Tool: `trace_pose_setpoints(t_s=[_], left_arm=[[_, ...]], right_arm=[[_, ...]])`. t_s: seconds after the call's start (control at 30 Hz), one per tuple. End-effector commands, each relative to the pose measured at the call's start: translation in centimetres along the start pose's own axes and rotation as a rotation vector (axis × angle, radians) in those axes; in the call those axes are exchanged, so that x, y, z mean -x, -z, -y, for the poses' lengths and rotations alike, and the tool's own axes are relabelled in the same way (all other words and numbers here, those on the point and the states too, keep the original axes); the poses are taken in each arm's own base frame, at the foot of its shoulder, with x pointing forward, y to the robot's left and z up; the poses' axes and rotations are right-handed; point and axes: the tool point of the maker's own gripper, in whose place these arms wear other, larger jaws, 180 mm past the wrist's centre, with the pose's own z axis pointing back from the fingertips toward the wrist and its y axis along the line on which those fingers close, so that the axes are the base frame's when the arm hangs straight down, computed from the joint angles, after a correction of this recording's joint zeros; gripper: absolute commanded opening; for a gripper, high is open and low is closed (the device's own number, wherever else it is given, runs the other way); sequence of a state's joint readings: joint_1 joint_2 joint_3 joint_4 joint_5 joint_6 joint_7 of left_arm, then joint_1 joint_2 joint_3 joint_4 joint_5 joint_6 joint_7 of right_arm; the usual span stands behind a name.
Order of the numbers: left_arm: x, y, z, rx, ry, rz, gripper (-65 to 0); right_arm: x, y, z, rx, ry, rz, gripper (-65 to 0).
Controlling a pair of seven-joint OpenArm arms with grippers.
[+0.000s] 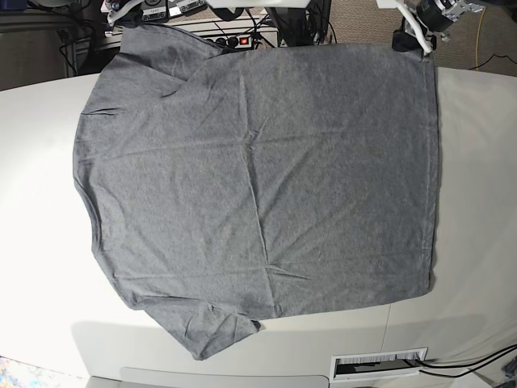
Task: Fold the T-shirt properly
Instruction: 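Drag the shirt by its shoulders toward the robot with both grippers, then lift the shoulder edge with both grippers and shake the shirt flat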
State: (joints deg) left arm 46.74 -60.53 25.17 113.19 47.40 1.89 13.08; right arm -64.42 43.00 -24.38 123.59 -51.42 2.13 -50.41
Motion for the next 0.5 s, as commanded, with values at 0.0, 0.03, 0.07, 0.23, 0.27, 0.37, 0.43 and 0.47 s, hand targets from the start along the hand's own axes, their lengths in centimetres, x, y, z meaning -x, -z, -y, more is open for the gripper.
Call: trace_pose_setpoints(t_s=[0.0,0.03,0.07,0.23,0.27,0.37,0.43,0.47], left_arm=[[-0.2,-0.6,-0.2,-0.014,0.020,0.011,-65.0],[-0.3,-0.8,0.0,-0.015,0.029,0.013,-65.0],[-0.4,-0.9,0.2,-0.015,0.043,0.016,-65.0],[-0.5,-1.1,-0.5,-0.062,0.084,0.015,-65.0],[-0.4,-1.1,-0.7,-0.075,0.085,0.009,-65.0],[0.1,-1.2,-1.3,-0.105,0.124,-0.020,-65.0],[0.3,-1.3,-2.1,-0.144,0.142,-0.030,-65.0],[0.4,-1.4,-2.5,-0.166,0.156,-0.032,-65.0]], right_arm=[[0.2,-0.5,0.5,0.025,-0.012,-0.004,-65.0],[0.2,-0.7,0.6,0.038,-0.015,-0.005,-65.0],[0.3,-1.0,0.7,0.053,-0.022,-0.005,-65.0],[0.4,-1.7,2.9,0.174,-0.021,-0.016,-65.0],[0.3,-1.9,3.4,0.189,-0.011,-0.011,-65.0],[-0.4,-2.4,4.7,0.230,0.002,0.011,-65.0],[-0.9,-2.8,6.0,0.270,0.014,0.034,-65.0],[-1.1,-2.9,6.8,0.289,0.024,0.046,-65.0]])
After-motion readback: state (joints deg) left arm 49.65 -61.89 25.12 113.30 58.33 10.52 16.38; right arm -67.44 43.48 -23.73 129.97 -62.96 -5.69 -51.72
